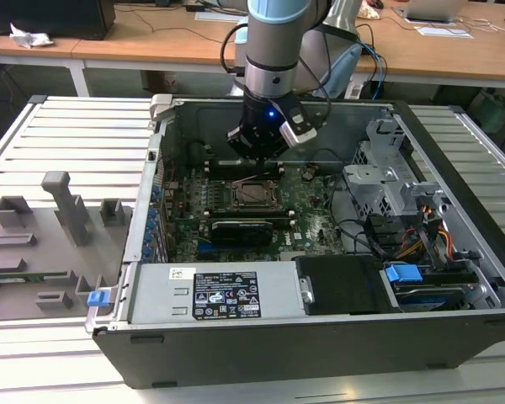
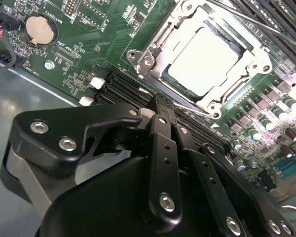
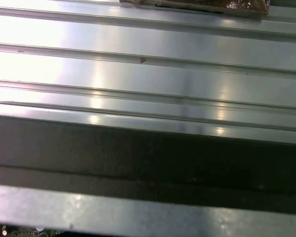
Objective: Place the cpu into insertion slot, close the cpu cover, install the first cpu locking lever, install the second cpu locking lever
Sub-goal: 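Install the first cpu locking lever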
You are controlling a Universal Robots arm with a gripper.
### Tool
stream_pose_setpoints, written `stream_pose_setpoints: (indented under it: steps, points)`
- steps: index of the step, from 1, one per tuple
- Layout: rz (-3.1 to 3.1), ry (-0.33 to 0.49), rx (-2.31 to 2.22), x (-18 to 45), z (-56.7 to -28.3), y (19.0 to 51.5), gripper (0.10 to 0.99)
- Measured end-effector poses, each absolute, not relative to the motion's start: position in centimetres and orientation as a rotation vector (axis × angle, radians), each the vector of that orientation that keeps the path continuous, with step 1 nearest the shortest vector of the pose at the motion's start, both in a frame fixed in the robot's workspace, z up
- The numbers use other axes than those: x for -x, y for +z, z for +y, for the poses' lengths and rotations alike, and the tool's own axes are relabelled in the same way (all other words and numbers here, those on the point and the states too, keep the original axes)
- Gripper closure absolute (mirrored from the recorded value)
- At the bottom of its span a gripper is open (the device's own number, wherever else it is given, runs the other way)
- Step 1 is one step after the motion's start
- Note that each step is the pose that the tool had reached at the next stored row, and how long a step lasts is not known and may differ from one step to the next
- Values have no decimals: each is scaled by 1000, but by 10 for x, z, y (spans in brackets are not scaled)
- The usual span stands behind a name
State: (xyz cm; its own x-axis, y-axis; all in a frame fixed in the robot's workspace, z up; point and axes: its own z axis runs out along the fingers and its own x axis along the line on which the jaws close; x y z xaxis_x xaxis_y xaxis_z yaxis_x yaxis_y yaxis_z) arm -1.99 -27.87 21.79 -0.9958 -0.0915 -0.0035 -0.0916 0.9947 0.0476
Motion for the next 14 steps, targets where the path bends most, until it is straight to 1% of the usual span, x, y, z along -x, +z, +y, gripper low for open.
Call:
stream_pose_setpoints:
  steps: [14]
  points:
    - [3144,21,145,15,-278,210,980]
